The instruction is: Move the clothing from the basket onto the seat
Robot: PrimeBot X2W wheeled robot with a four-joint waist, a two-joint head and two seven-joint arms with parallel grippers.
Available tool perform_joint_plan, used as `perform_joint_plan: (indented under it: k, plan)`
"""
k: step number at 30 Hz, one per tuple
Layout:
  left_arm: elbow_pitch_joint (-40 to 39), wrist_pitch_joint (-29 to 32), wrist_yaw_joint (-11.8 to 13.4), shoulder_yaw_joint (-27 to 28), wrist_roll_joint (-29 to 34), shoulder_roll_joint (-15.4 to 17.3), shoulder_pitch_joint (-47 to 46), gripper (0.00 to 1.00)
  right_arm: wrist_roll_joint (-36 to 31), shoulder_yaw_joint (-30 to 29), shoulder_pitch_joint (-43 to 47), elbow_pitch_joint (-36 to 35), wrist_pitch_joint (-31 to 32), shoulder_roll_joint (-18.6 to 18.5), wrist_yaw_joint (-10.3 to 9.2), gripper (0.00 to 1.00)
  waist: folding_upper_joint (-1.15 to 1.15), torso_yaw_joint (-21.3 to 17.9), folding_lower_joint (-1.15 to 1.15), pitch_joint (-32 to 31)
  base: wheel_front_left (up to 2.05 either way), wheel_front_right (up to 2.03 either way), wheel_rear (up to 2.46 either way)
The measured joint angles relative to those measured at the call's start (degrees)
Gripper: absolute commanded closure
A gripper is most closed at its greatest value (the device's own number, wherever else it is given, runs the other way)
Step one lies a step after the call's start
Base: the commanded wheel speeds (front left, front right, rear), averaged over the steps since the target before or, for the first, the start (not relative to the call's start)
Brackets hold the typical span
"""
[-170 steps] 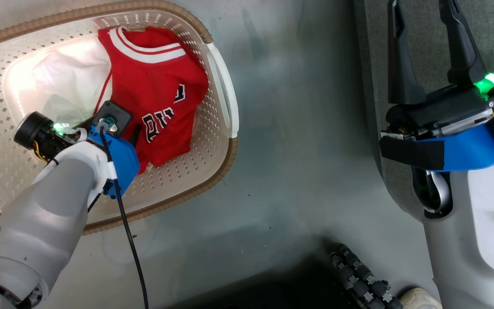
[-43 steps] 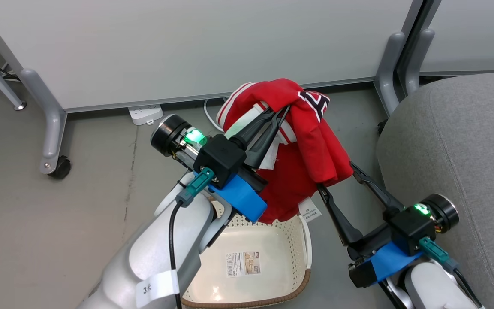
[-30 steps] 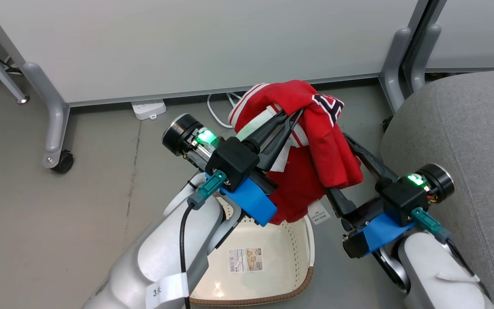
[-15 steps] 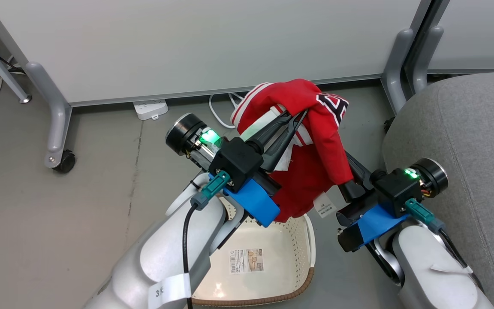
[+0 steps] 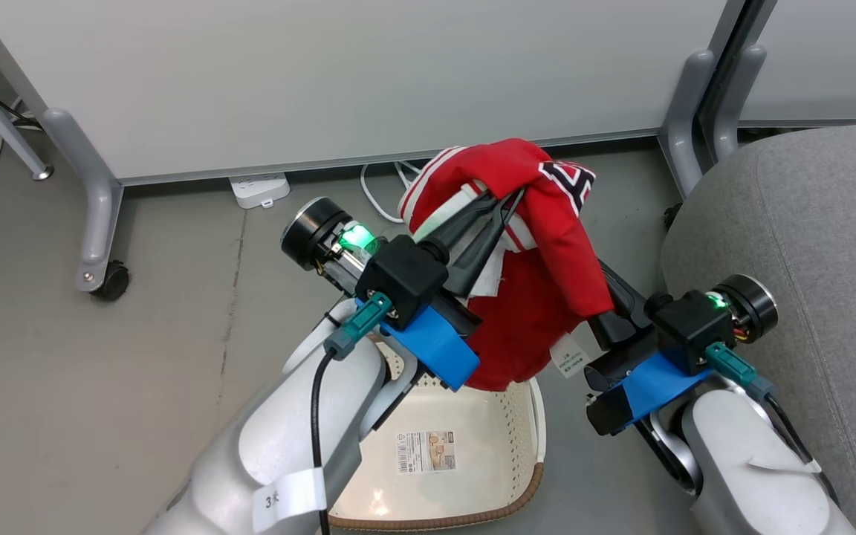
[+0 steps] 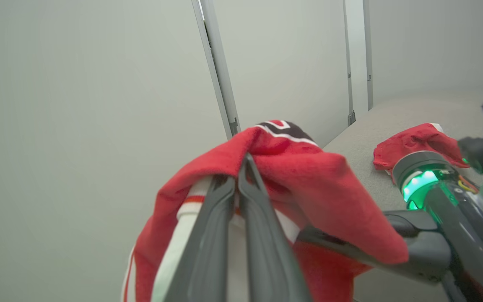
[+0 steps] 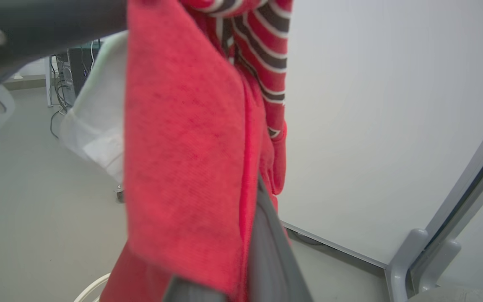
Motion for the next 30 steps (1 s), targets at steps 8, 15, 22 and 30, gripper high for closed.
perform_joint_plan:
  k: [8, 15, 22, 30]
  plan:
    - [1.72, 0.0, 0.0, -0.36, 0.09, -0.09, 0.08, 0.0, 0.32, -1.22, 0.15, -0.27, 0.01, 0.16, 0.0, 1.0, 0.0, -0.1, 0.0, 0.36, 0.0, 0.0, 0.0]
    - [1.69, 0.0, 0.0, -0.03, 0.58, 0.07, 0.04, 0.0, 0.49, -2.56, 0.16, -0.98, 0.01, 0.29, 0.0, 1.0, 0.0, -0.8, 0.0, 1.71, 0.0, 0.0, 0.0]
    - [1.67, 0.0, 0.0, -0.04, 0.93, 0.47, -0.39, 0.0, 0.48, -4.25, -0.02, -1.91, 0.01, 0.65, 0.0, 1.0, 0.0, -2.54, 0.0, 3.57, 0.0, 0.0, 0.0]
    - [1.91, 0.0, 0.0, -1.15, 1.46, 1.54, -1.84, 0.0, 0.48, -7.59, -0.88, -3.81, 0.01, 1.78, 0.0, 1.0, 0.0, -6.71, 0.0, 6.76, 0.0, 0.0, 0.0]
